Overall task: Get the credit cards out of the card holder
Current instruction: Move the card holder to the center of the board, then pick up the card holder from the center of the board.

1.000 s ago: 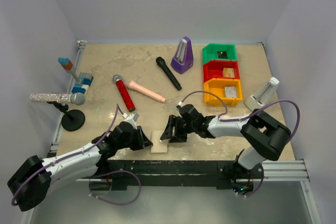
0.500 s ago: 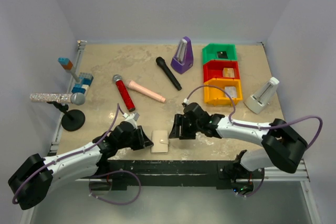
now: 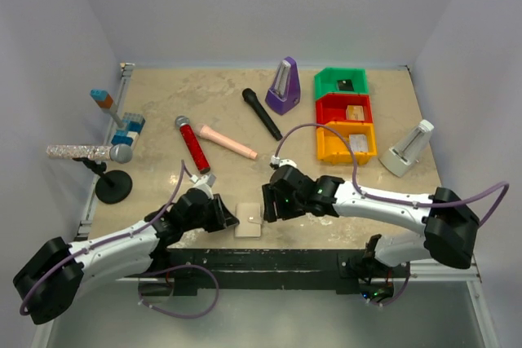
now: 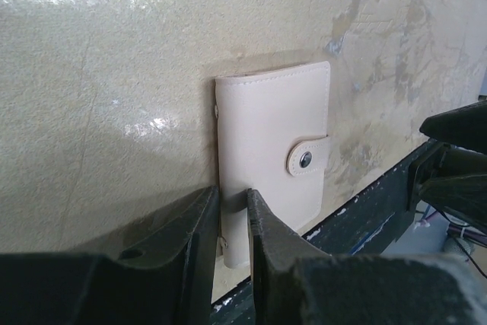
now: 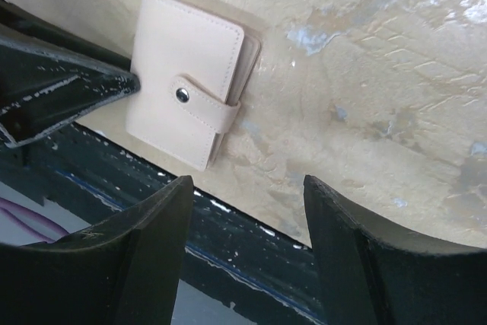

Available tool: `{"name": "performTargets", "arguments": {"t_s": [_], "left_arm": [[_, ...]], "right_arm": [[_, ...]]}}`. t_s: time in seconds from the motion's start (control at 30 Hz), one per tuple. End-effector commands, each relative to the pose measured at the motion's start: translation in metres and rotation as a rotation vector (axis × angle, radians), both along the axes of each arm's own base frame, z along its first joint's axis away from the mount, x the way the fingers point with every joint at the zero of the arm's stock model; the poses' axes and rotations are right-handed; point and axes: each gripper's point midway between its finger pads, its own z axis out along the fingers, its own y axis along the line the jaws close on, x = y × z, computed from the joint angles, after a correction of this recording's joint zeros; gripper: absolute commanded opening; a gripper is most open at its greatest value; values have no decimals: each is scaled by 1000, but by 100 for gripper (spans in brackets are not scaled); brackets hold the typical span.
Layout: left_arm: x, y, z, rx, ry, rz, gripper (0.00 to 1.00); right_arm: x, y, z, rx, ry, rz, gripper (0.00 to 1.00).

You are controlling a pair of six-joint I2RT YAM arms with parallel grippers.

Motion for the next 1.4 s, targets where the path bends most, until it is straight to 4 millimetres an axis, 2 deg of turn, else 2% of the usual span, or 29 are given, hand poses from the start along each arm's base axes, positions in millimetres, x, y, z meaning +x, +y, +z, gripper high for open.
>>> {"name": "performTargets", "arguments": {"t_s": [0.0,0.3,0.4,0.67,0.83,0.9,1.07,1.3,1.37], "left_arm": [[5,-9,9,-46,-16,16,26],[1,-12,7,-62,-10,30,26],[-1,-11,6,-65,-8,30,26],[-5,-5,-1,-61,-2,43,25],[-8,-2,-8,-50,11,52,25],[-9,-2,-8,-50,14,51,25],[-10,-1,-11,-47,17,53,25],[-12,0,-14,-39,25,52,25],[-12,0,-14,-38,26,52,25]], "right_arm": [[-1,8,10,-83,-57,42,64],[-4,32,24,-246,-137,125,64],[-7,35,20,-254,-110,125,65],[-35,41,-11,-112,39,105,66],[-51,46,-30,-25,138,97,62],[-55,52,-31,15,157,107,60],[-51,59,-31,108,176,92,58],[-44,54,-44,213,244,22,56],[-40,58,-42,251,234,17,55]]}}
